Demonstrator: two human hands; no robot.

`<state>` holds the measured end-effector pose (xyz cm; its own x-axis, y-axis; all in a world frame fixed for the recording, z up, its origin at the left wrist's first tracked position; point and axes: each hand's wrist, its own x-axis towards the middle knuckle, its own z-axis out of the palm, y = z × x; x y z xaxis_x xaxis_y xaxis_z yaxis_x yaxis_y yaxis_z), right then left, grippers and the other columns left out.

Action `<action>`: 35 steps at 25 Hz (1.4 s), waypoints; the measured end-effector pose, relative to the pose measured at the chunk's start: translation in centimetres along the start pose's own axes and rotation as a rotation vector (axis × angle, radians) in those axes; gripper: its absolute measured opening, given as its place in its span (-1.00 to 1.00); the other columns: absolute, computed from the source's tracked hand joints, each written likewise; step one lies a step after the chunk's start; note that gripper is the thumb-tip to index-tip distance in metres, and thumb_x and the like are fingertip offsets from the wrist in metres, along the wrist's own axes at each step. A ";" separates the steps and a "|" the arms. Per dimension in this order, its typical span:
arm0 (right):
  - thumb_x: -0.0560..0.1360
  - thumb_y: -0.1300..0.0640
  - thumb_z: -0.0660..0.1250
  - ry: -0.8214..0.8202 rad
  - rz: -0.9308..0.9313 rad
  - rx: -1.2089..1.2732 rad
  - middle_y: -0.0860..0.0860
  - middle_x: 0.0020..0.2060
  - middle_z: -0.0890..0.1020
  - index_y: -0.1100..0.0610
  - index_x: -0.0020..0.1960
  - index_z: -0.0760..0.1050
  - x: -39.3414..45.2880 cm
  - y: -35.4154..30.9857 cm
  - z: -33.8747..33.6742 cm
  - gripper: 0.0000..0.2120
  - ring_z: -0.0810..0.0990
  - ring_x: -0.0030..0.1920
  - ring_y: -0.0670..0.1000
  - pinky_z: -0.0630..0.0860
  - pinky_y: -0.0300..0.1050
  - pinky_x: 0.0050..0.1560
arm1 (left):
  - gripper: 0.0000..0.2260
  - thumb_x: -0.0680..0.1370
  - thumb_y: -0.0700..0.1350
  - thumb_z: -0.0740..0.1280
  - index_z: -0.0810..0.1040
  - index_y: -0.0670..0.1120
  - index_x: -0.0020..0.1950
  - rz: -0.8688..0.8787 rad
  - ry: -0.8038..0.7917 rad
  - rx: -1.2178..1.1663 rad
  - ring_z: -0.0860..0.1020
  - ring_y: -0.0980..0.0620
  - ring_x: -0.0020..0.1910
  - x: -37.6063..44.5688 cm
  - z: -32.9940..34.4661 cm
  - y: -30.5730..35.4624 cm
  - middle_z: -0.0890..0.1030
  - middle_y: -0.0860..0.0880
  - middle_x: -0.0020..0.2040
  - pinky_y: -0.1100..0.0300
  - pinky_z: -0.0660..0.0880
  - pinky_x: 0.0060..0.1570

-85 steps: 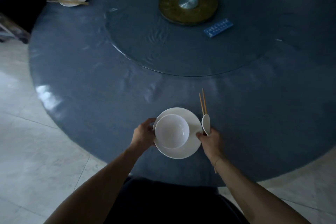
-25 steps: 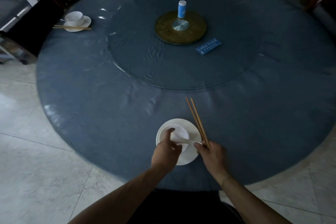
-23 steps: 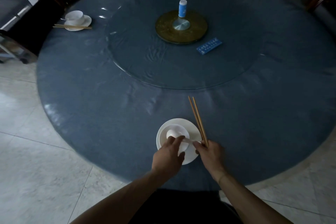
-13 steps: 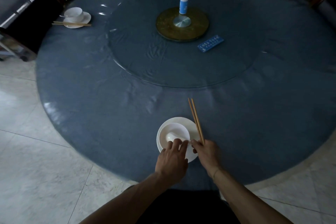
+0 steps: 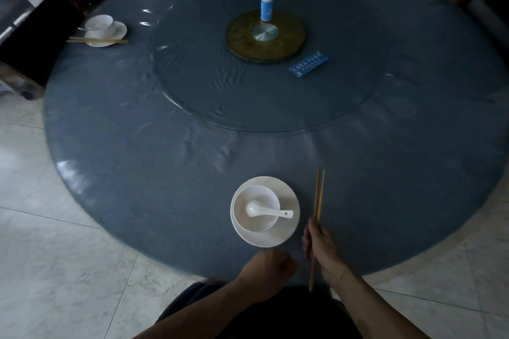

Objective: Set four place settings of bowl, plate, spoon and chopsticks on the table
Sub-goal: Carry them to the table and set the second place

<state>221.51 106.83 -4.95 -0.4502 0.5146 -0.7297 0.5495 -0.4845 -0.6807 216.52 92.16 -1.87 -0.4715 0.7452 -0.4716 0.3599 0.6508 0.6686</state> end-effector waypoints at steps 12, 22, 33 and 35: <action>0.62 -0.04 0.20 -0.165 -0.030 -0.118 -0.01 -0.48 0.43 0.16 -0.24 0.47 -0.5 0.9 2.4 -0.64 0.39 -0.47 -0.11 0.32 -0.33 -0.49 | -0.74 0.57 -0.20 0.35 0.54 -0.01 -0.32 -0.326 0.027 -0.661 0.41 0.32 -0.58 1.0 2.9 -0.1 0.53 0.15 -0.56 0.46 0.32 -0.53; 0.52 0.21 0.38 -0.193 -0.094 -0.345 -0.03 -0.31 0.66 0.13 -0.15 0.64 -0.3 3.9 -0.5 -0.91 0.57 -0.29 -0.10 0.47 -0.27 -0.25 | -0.87 0.50 -0.15 0.44 0.63 -0.03 -0.25 -0.422 0.139 -0.651 0.41 0.33 -0.58 2.2 2.6 -2.1 0.51 0.16 -0.59 0.45 0.32 -0.54; 0.45 0.14 0.46 -0.116 -0.093 -0.369 -0.08 -0.41 0.65 0.04 -0.29 0.61 0.6 3.6 1.1 -0.86 0.57 -0.36 -0.15 0.43 -0.24 -0.30 | -0.93 0.44 -0.13 0.50 0.69 -0.05 -0.25 -0.475 0.215 -0.698 0.45 0.22 -0.53 2.3 2.7 -3.1 0.55 0.10 -0.54 0.35 0.37 -0.46; 0.45 0.14 0.46 -0.114 -0.099 -0.361 -0.09 -0.41 0.65 0.05 -0.28 0.62 0.7 3.6 1.1 -0.86 0.57 -0.36 -0.16 0.42 -0.24 -0.30 | -0.94 0.45 -0.11 0.49 0.71 -0.09 -0.18 -0.472 0.220 -0.687 0.42 0.27 -0.56 2.4 2.7 -3.4 0.52 0.13 -0.57 0.40 0.32 -0.51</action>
<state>222.40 104.67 -7.93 -0.5772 0.4546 -0.6783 0.7030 -0.1460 -0.6961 216.32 92.14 -6.88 -0.6199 0.3273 -0.7132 -0.4466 0.6002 0.6636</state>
